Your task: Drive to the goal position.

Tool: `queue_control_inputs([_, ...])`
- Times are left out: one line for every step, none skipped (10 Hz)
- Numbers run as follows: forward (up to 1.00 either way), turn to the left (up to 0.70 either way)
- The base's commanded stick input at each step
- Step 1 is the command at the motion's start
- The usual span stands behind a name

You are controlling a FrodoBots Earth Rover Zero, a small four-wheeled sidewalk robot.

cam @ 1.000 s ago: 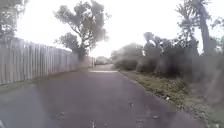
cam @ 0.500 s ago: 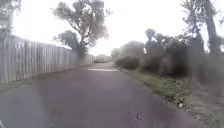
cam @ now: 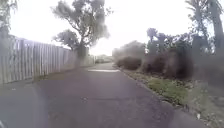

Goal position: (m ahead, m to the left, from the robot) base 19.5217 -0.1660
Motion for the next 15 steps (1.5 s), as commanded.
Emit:
queue_control_inputs([0.7, 0.0])
queue_control_inputs([0.7, 0.0])
queue_control_inputs([0.7, 0.0])
queue_control_inputs([0.7, 0.0])
queue_control_inputs([0.7, 0.0])
queue_control_inputs([0.7, 0.0])
queue_control_inputs([0.7, 0.0])
queue_control_inputs([0.7, 0.0])
queue_control_inputs([0.7, 0.0])
queue_control_inputs([0.7, 0.0])
queue_control_inputs([0.7, -0.14])
queue_control_inputs([0.7, -0.14])
queue_control_inputs([0.7, -0.14])
queue_control_inputs([0.7, -0.14])
queue_control_inputs([0.7, -0.14])
